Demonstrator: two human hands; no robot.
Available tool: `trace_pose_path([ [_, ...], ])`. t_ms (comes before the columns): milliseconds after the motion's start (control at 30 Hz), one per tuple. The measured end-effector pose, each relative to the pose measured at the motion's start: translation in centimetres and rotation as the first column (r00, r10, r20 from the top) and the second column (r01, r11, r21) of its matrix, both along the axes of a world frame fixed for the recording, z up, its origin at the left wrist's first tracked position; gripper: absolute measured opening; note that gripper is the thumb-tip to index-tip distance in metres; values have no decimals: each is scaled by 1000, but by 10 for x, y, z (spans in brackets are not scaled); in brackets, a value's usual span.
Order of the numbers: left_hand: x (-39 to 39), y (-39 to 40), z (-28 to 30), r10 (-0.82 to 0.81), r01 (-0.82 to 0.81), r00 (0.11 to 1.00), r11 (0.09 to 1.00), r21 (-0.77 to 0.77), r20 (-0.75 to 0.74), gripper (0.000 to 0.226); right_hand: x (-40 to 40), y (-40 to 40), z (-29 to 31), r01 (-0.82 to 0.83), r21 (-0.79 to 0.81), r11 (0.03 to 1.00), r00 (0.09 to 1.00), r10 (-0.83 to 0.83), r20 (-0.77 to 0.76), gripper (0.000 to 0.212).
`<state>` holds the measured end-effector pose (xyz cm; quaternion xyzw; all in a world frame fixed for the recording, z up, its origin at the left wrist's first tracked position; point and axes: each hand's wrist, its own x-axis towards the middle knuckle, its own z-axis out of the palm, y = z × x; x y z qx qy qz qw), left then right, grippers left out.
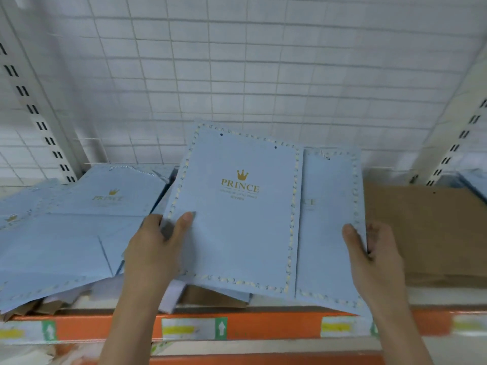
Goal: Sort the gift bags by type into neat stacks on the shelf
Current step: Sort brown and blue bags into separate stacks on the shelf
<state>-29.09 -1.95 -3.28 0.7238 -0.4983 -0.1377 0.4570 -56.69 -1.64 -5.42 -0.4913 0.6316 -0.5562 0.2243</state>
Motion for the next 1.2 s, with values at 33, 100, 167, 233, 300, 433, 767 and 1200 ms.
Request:
trace_pose_path([
  [33, -15, -1, 0, -11, 11, 1000, 1000, 1, -6, 46, -15, 2, -2, 11, 12, 1000, 1000, -11, 1, 23],
  [100, -48, -3, 0, -31, 31, 999, 1000, 1, -15, 47, -49, 6, -7, 36, 40, 999, 999, -36, -2, 21],
  [167, -85, -3, -1, -37, 37, 999, 999, 1, -38, 47, -86, 9, -8, 51, 51, 997, 999, -50, -14, 19],
  [233, -127, -2, -3, -43, 43, 996, 999, 2, -78, 45, -128, 13, -8, 53, 50, 997, 998, -51, -40, 18],
  [300, -169, 0, -6, -68, 69, 990, 998, 11, -121, 44, -172, 16, -10, 51, 53, 997, 996, -47, -81, 26],
  [433, -239, 3, -14, -102, 108, 988, 993, 42, -118, 44, -244, 23, -10, 24, 51, 998, 993, -18, -119, 31],
  [767, -297, -14, -14, -65, 75, 994, 990, 119, -91, 41, -297, 9, -10, -33, 65, 997, 994, 40, -105, 20],
  [1200, -355, -44, -3, -122, 128, 982, 991, 35, -143, 45, -345, -12, 2, 31, 26, 999, 997, -29, -78, 21],
])
